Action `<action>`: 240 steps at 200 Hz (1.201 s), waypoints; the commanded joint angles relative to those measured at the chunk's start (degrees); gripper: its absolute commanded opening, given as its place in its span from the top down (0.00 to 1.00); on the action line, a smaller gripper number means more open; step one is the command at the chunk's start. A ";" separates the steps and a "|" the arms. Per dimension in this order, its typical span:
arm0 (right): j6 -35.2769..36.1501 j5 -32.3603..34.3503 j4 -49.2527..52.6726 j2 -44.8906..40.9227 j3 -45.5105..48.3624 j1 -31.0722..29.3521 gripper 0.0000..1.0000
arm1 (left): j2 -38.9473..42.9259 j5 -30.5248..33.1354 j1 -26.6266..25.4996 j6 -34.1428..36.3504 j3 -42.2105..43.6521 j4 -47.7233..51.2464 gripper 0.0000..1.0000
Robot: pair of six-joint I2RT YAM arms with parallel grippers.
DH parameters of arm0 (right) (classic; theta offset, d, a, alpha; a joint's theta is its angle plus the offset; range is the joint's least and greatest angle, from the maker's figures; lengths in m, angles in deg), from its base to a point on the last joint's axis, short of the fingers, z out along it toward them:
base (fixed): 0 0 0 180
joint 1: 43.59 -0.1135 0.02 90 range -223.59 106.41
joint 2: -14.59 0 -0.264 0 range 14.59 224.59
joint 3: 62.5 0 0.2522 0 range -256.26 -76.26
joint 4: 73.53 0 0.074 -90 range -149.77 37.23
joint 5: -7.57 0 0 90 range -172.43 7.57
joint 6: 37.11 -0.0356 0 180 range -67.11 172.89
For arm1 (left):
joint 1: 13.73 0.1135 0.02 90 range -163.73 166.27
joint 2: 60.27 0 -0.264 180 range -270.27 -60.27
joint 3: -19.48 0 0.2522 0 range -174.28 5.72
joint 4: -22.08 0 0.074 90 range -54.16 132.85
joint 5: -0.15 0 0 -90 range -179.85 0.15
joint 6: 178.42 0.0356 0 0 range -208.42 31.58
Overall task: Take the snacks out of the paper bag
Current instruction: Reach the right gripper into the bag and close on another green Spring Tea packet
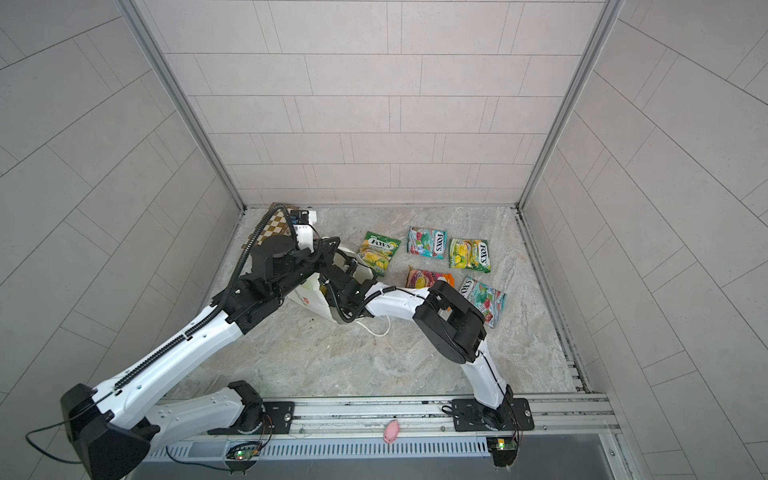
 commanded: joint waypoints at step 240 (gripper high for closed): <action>10.42 -4.68 -6.96 -18.74 15.01 1.93 1.00 | 0.06 7.02 -0.09 6.74 -2.22 4.09 1.00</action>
